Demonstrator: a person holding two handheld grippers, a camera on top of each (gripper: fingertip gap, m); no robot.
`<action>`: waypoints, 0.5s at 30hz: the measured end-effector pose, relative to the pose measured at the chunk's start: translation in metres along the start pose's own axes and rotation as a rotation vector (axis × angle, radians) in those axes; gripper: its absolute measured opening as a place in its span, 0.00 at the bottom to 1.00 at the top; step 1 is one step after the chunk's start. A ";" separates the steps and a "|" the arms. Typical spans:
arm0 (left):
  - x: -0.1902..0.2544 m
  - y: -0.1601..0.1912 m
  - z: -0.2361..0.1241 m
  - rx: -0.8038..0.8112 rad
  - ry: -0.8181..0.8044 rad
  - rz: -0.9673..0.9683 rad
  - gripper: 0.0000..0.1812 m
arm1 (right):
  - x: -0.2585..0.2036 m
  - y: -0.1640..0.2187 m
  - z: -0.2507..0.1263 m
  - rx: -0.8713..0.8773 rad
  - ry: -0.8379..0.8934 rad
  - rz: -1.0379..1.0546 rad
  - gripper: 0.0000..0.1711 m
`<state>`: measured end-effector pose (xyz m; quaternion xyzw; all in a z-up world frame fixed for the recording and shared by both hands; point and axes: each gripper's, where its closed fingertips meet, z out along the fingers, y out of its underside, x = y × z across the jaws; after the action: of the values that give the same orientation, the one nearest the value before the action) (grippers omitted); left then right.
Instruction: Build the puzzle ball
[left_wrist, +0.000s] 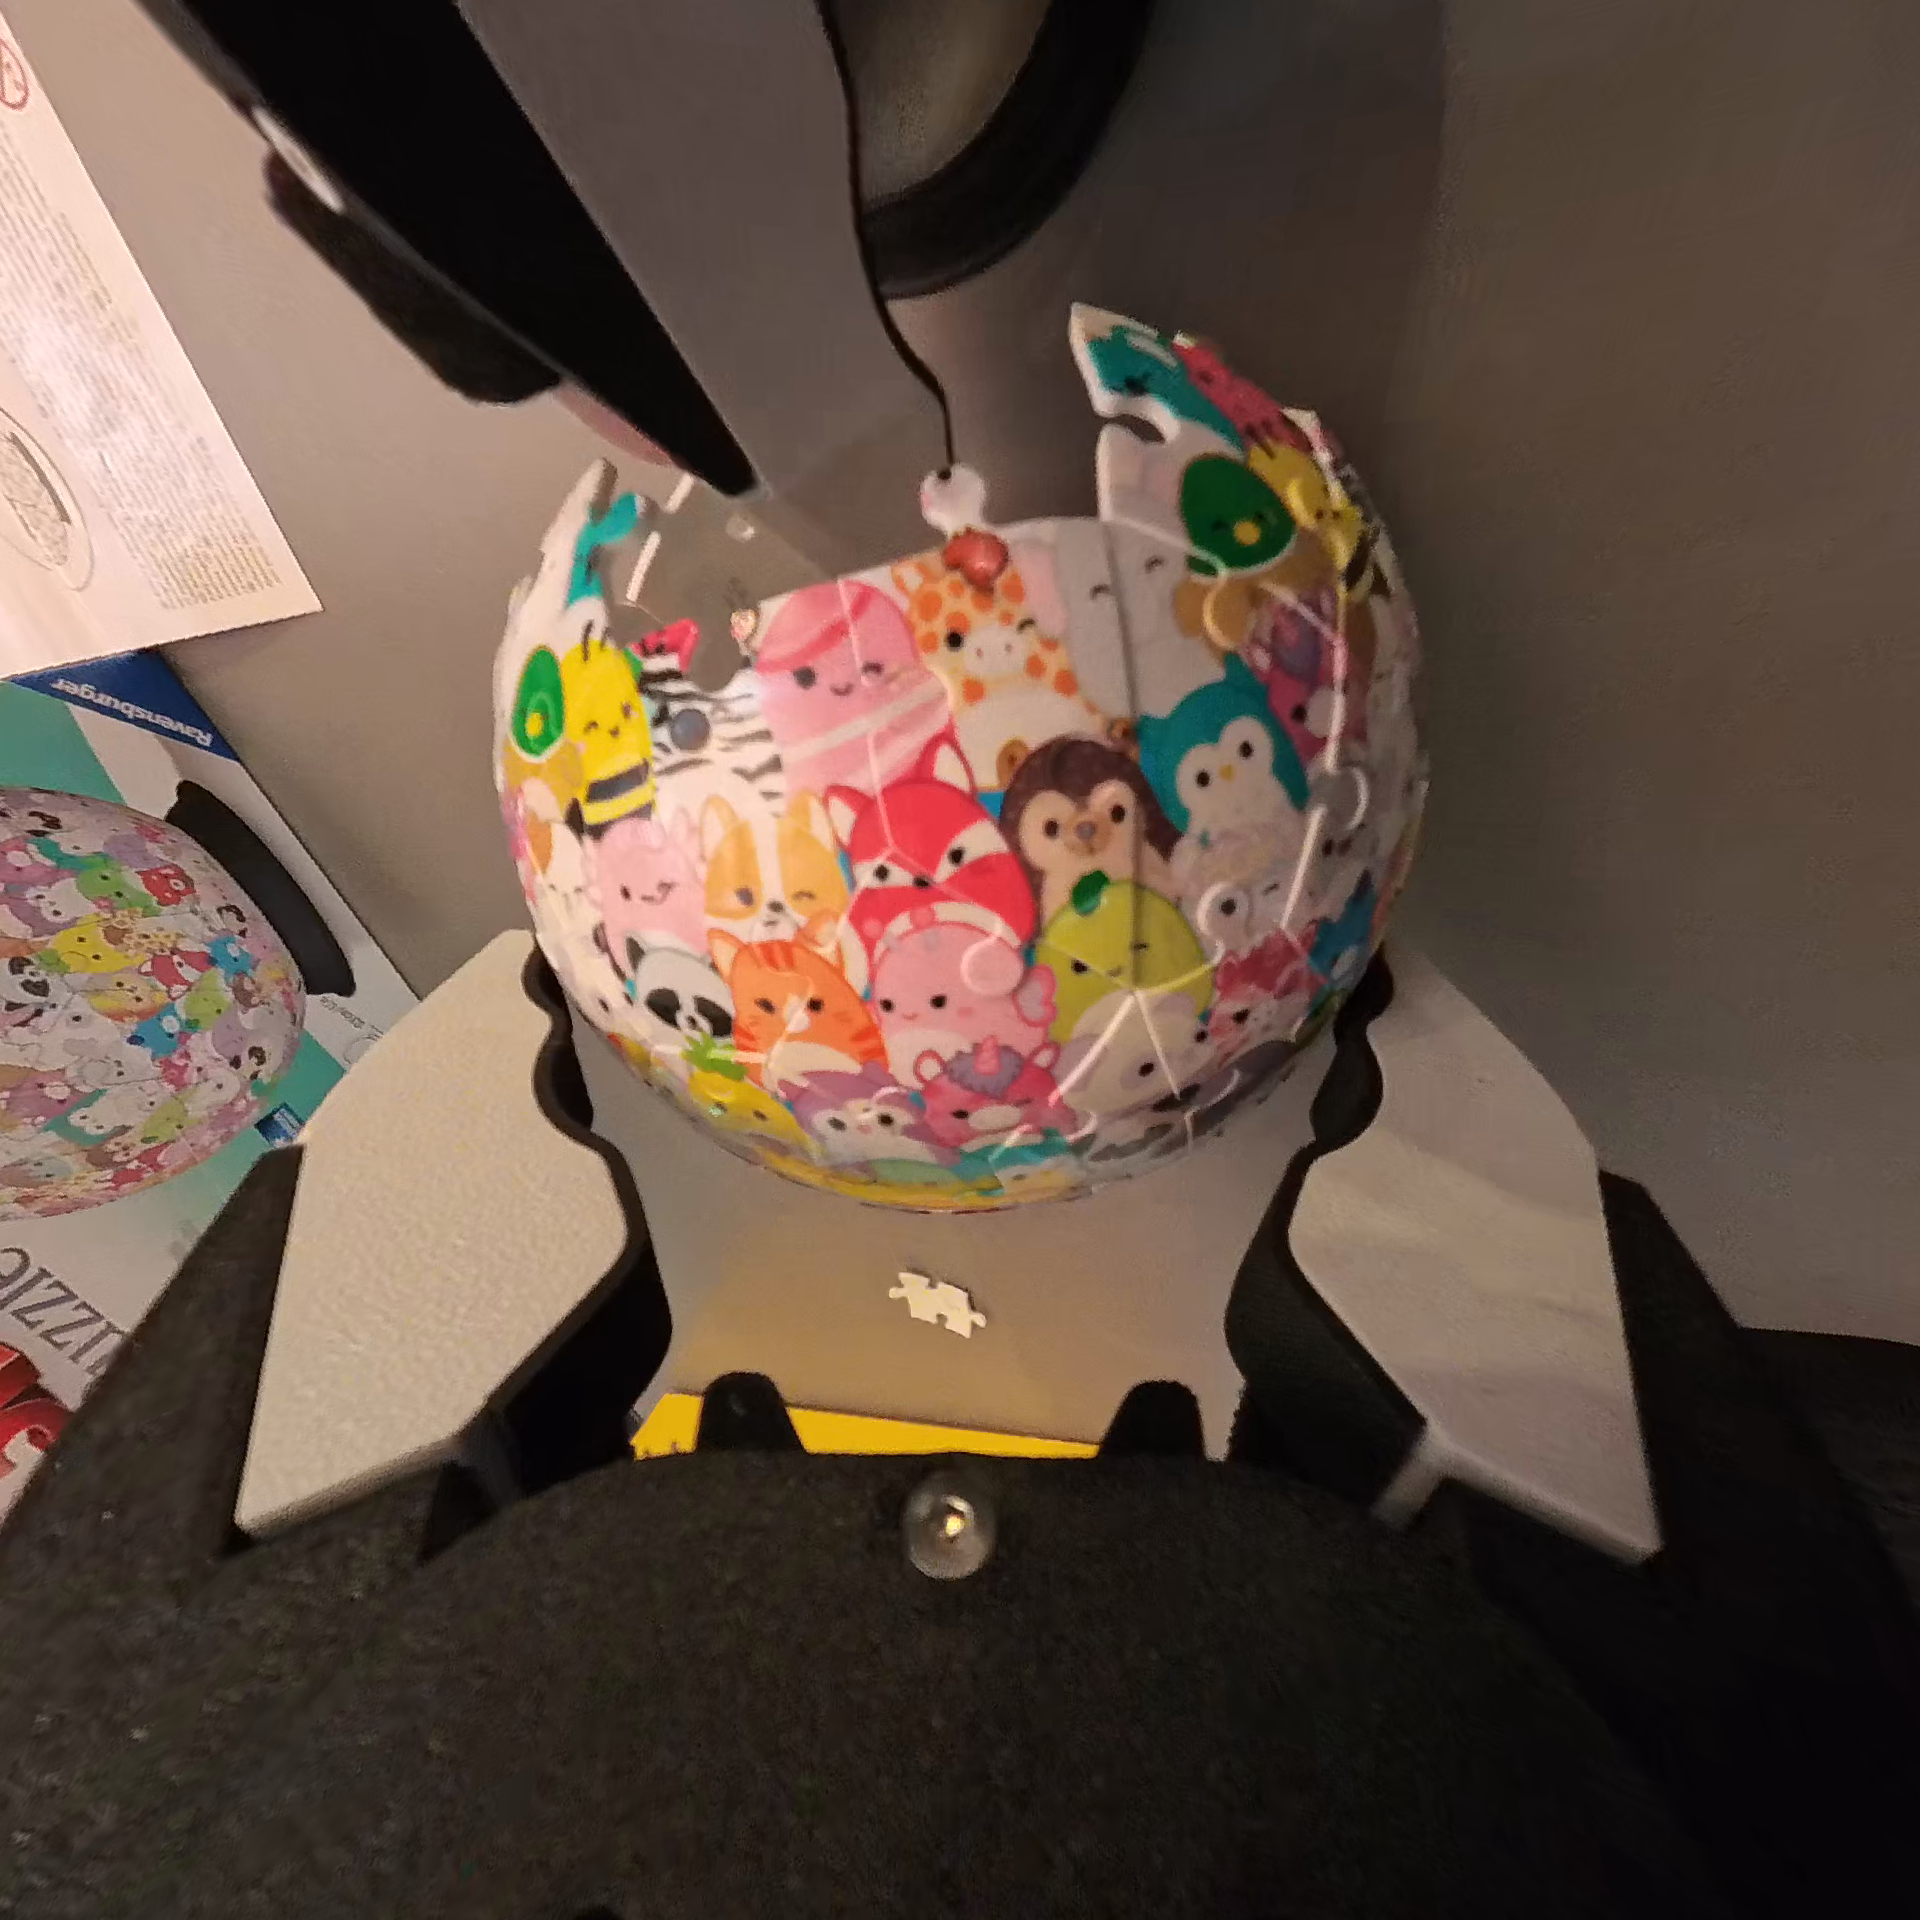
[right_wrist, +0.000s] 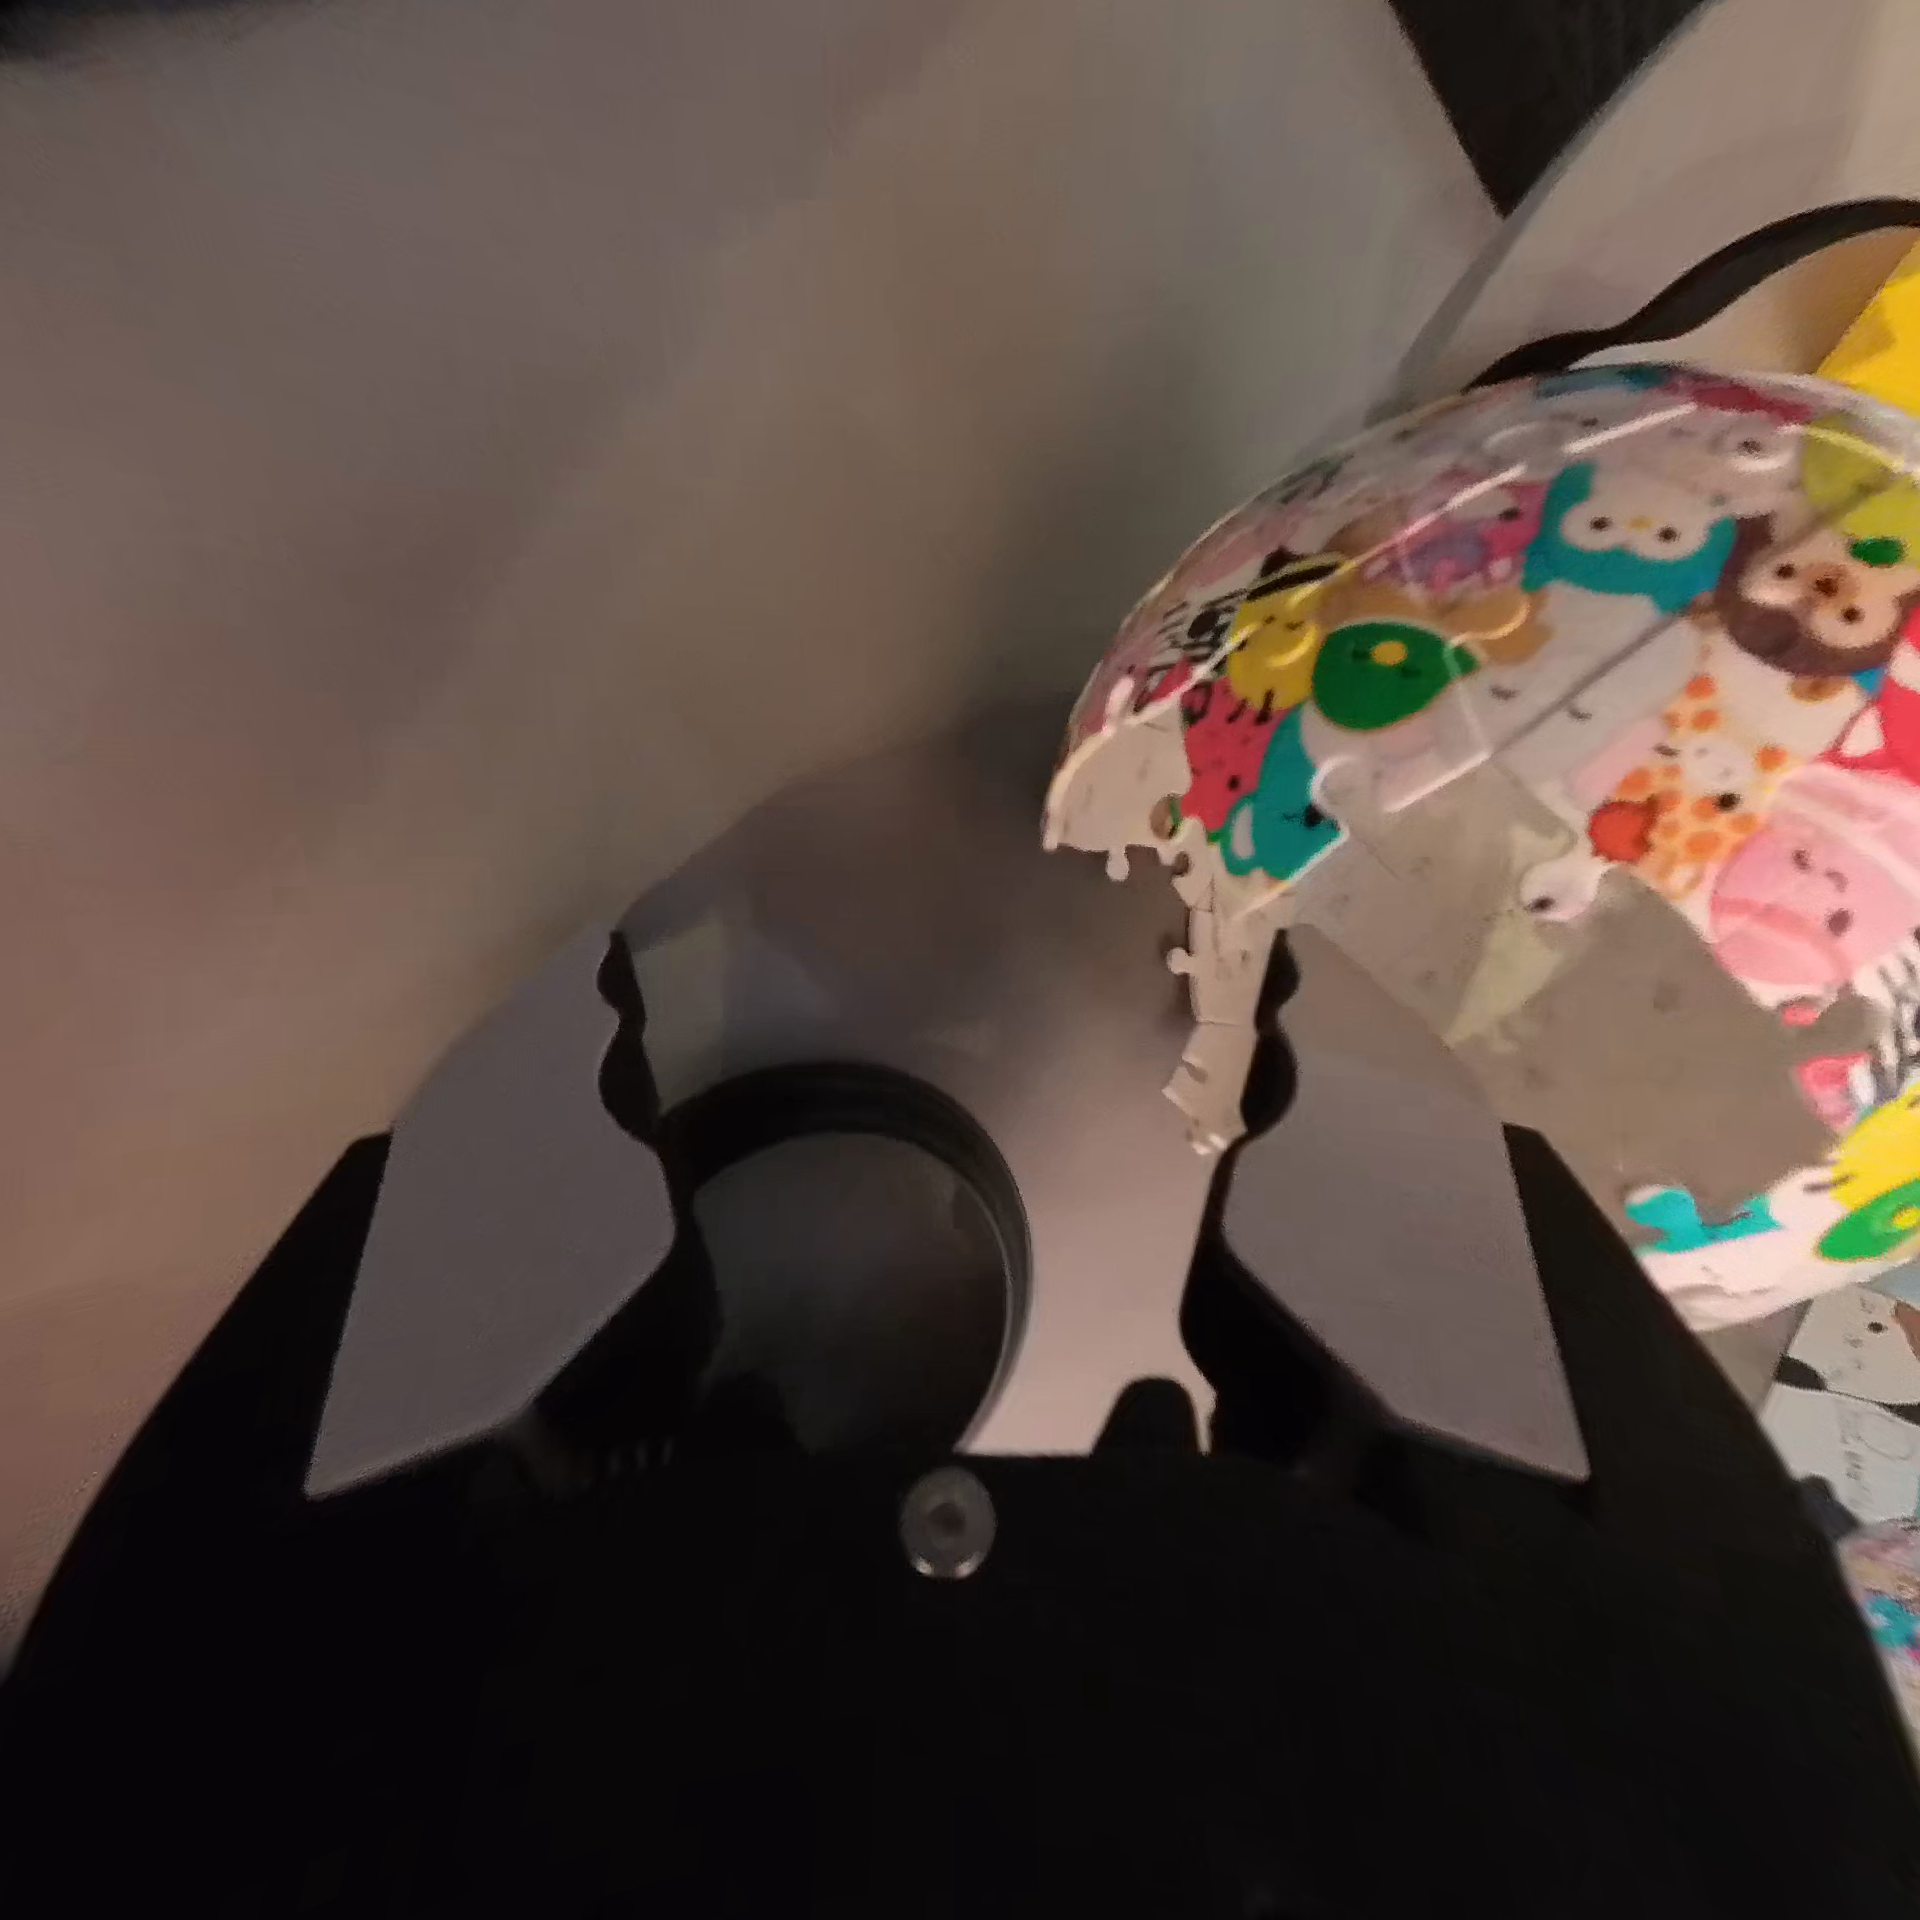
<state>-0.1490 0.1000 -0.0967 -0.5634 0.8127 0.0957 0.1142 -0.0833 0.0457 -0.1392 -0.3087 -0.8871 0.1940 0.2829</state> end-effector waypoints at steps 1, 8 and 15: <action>0.000 0.000 0.000 0.001 0.000 0.001 0.75 | -0.002 0.003 -0.002 -0.016 -0.018 -0.015 0.65; 0.000 -0.003 0.000 0.027 0.003 0.008 0.75 | -0.008 0.002 -0.005 0.083 -0.085 0.082 0.66; -0.001 -0.002 0.001 0.038 0.006 0.001 0.75 | 0.023 -0.020 -0.040 0.480 0.061 0.540 0.55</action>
<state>-0.1470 0.1002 -0.0975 -0.5611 0.8149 0.0785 0.1225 -0.0819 0.0527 -0.0896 -0.4621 -0.6940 0.4553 0.3122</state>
